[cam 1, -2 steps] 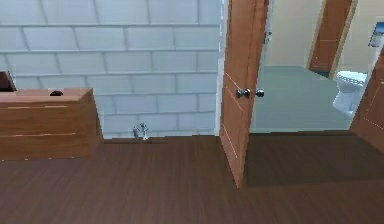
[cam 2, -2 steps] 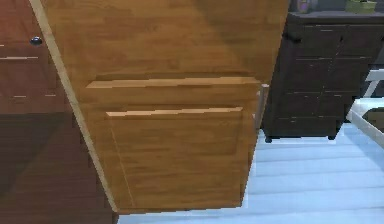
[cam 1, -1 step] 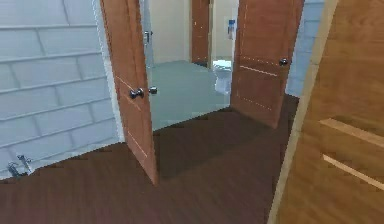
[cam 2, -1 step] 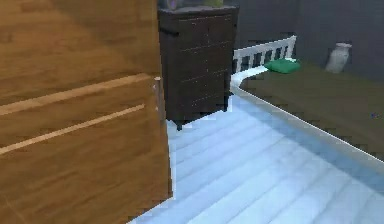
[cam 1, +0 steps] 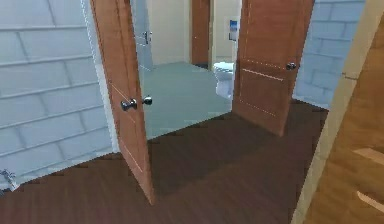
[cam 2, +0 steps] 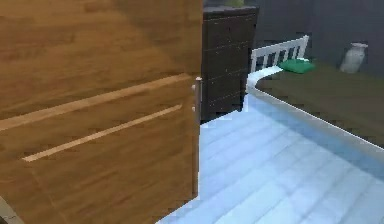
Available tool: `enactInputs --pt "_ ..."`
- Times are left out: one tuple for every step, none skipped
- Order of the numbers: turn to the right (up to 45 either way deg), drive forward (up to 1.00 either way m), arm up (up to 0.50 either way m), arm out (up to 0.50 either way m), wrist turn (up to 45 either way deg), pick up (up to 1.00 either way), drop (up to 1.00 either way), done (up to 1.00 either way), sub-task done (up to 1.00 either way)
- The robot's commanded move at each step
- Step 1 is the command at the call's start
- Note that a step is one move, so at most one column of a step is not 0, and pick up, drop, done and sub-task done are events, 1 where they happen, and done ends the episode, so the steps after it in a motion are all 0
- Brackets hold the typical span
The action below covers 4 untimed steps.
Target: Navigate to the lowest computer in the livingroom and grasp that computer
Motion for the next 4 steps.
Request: enactInputs --pt "6.0 0.0 0.0 0.0 0.0 0.0 0.0 0.0 0.0" --pt "0.0 1.0 0.0 0.0 0.0 0.0 0.0 0.0 0.0" --pt "0.0 0.35 0.0 0.0 0.0 0.0 0.0 0.0 0.0" --pt "-6.0 0.0 0.0 0.0 0.0 0.0 0.0 0.0 0.0"
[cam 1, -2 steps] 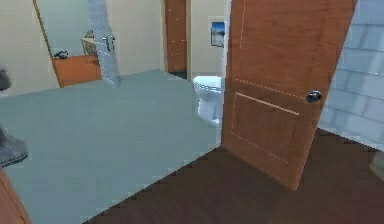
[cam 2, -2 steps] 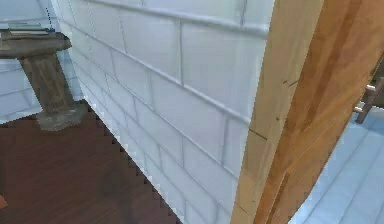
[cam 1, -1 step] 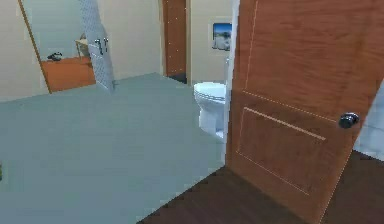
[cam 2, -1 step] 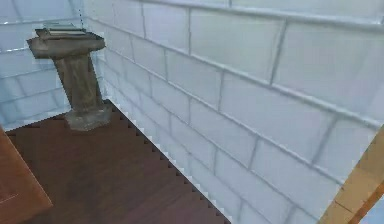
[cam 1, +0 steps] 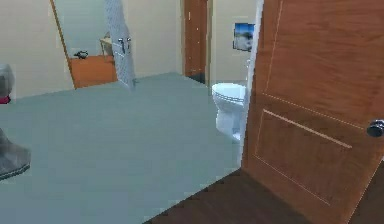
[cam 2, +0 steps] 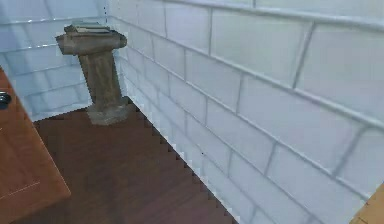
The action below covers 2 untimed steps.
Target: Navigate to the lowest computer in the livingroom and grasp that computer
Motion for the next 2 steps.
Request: enactInputs --pt "0.0 1.0 0.0 0.0 0.0 0.0 0.0 0.0 0.0" --pt "-3.0 0.0 0.0 0.0 0.0 0.0 0.0 0.0 0.0"
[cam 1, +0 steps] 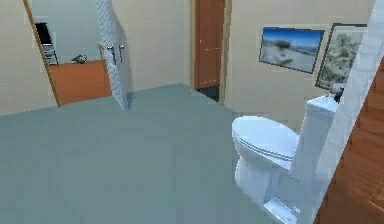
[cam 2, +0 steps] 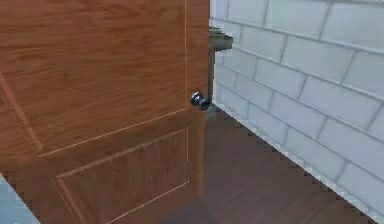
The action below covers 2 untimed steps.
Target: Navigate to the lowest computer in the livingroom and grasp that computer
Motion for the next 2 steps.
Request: enactInputs --pt "0.0 1.0 0.0 0.0 0.0 0.0 0.0 0.0 0.0" --pt "-3.0 0.0 0.0 0.0 0.0 0.0 0.0 0.0 0.0"
